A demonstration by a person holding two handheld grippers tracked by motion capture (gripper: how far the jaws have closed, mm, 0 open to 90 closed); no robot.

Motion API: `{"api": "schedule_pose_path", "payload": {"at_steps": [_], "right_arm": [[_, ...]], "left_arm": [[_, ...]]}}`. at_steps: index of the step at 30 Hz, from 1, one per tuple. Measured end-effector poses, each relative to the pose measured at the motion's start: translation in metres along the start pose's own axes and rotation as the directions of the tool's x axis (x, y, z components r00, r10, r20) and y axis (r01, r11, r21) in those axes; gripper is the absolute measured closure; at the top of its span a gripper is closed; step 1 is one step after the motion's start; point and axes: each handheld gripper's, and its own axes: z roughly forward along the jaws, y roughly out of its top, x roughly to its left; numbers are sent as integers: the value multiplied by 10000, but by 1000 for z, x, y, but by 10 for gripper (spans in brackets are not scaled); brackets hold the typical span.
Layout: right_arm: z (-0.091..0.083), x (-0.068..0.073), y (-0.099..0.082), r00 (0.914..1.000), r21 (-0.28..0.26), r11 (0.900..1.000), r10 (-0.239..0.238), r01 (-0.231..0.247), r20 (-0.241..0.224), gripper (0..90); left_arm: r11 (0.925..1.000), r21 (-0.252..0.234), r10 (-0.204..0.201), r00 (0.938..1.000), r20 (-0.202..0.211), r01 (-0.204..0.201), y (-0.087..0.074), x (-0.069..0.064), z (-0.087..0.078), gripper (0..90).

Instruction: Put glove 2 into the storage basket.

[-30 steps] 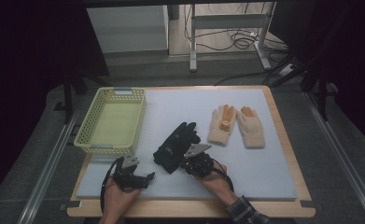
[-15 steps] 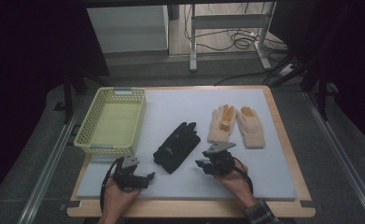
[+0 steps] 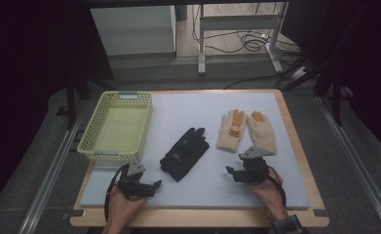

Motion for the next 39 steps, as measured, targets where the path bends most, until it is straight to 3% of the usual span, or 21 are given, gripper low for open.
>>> {"api": "schedule_pose_path", "payload": {"at_steps": [5,8,10,13,21,30,35,39], "right_arm": [[-4,-11,-10,9997,216,9997,118,-123,214,230],[-1,-14,-15,9994,522,9985,159,-174,292,203],[-1,-17,-15,9990,529,9977,413,-423,194,193],[0,-16,-15,9990,557,9977,369,-382,245,187],[0,-16,-16,9990,529,9979,372,-385,252,186],[0,-16,-16,9990,524,9979,366,-379,259,187],[0,-16,-16,9990,523,9979,370,-383,259,187],[0,-16,-16,9990,520,9979,368,-381,256,187]], "left_arm": [[10000,59,69,10000,11,-69,1,0,0,53],[9999,116,123,9999,43,-123,2,0,0,54],[9998,144,150,9999,65,-151,2,1,-1,55],[9995,251,179,9998,88,-181,3,0,-1,54],[9963,544,643,9973,341,-661,14,-15,1,32],[9952,638,681,9937,891,-739,42,-25,2,3],[9914,610,1097,9899,896,-1154,68,-31,3,0],[9895,684,1207,9884,927,-1273,93,-32,10,0]]}}
